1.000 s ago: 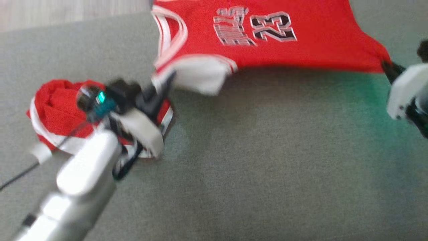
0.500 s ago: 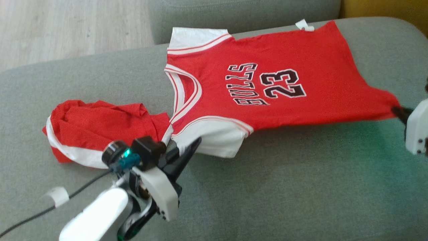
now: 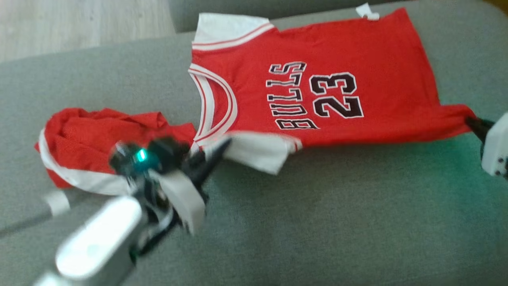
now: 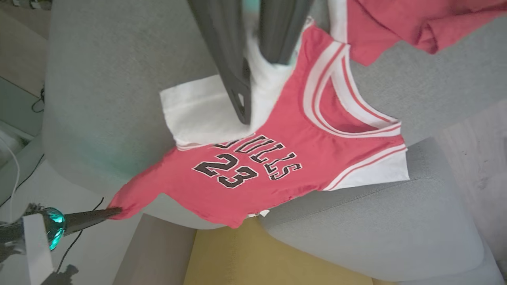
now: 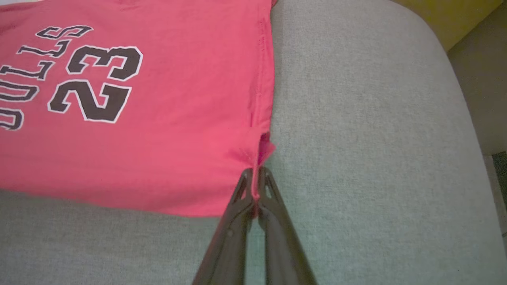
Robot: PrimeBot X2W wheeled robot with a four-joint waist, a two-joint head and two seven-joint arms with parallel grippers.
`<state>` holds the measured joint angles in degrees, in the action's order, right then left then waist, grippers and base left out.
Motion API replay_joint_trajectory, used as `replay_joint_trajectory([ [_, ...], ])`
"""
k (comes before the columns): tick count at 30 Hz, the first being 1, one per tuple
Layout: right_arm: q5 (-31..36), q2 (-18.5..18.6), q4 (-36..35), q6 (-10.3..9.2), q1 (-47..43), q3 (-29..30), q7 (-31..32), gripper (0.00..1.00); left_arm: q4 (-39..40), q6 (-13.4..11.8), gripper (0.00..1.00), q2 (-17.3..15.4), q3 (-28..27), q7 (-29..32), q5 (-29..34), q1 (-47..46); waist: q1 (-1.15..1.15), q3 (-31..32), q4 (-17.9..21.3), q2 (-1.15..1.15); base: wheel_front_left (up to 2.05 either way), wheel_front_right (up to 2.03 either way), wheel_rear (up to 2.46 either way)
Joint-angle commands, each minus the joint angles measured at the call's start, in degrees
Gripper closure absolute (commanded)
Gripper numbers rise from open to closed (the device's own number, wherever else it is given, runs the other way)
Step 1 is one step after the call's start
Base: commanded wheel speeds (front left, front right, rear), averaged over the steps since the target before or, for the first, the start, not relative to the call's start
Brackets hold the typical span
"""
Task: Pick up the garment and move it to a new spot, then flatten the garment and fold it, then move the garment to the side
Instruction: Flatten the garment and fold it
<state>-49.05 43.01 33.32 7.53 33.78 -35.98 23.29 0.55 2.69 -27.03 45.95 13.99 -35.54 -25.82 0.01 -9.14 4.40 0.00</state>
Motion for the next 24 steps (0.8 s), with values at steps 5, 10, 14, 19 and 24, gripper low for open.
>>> replay_joint_trajectory([
  [5,2.9,-1.6,0.3,-0.04,5.7,3.6,0.4,1.0,-3.6,2.2,1.0,-1.2,-5.5,5.5,-5.1,-12.5,-0.01,-5.5,0.1,0.0,0.0,0.0,0.0],
  [10,6.7,-4.6,3.4,-0.04,11.2,6.0,0.8,1.0,-9.9,4.1,1.0,-1.1,-3.4,10.3,-5.2,-22.3,-0.01,-9.6,-0.2,0.0,0.0,0.0,0.0],
  [14,8.5,-5.9,5.0,-0.04,13.6,6.5,0.4,1.0,-12.2,4.5,1.0,-1.1,-1.8,11.3,-4.9,-25.7,-0.01,-11.1,-0.5,0.0,0.0,0.0,0.0],
  [19,11.0,-7.4,7.0,-0.04,15.9,6.2,-0.9,1.0,-15.4,4.7,1.0,-0.2,0.6,9.9,-4.8,-29.1,-0.01,-12.7,-1.1,0.0,0.0,0.0,0.0],
  [24,14.2,-8.4,10.2,-0.04,17.9,7.3,-5.0,0.0,-18.8,4.8,0.0,1.3,2.2,6.5,-3.8,-31.4,-0.01,-13.6,-1.6,0.0,0.0,0.0,0.0],
])
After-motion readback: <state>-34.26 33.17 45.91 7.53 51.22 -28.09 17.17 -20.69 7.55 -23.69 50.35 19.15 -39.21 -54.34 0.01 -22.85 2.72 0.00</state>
